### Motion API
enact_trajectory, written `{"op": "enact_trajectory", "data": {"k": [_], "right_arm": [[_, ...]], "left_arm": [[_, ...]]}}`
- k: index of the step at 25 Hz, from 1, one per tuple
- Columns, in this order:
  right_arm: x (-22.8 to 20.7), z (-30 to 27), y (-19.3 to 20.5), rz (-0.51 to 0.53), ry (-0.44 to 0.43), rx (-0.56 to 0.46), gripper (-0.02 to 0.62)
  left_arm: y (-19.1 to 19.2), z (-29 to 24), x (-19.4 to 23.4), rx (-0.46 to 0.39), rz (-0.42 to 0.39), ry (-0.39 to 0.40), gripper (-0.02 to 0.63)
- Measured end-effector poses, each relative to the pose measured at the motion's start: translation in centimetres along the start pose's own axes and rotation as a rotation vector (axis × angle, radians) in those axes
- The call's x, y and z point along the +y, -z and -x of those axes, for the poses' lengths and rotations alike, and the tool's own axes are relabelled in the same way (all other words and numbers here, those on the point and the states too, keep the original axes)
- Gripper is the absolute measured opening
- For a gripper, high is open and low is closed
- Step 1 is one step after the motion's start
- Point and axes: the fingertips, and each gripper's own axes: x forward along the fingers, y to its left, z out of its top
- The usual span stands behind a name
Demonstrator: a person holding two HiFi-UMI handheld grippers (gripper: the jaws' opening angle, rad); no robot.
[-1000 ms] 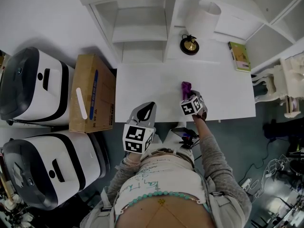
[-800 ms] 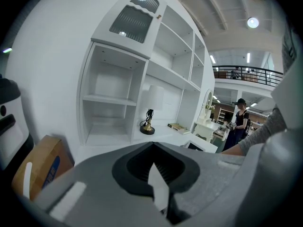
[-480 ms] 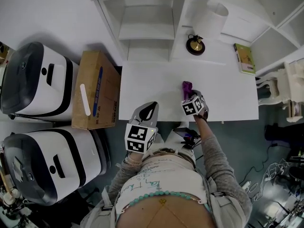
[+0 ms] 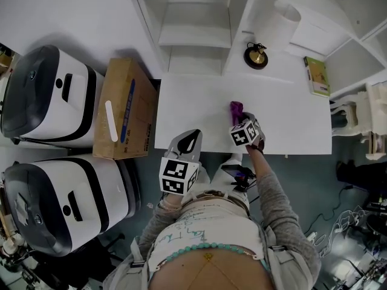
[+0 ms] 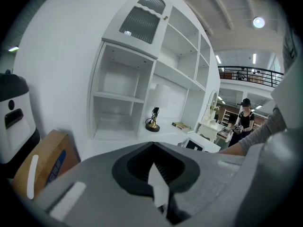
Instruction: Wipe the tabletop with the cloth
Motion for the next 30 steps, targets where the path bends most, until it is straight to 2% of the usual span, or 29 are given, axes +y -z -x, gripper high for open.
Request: {"op": "enact_trajectory", "data": {"k": [30], "right_arm": [[6.4, -0.3, -5.1, 0.105, -0.082, -0.072, 0.069]], "left_arm": [[2.3, 2.0, 2.5, 0.026, 0.061, -0.054, 0.002]]}}
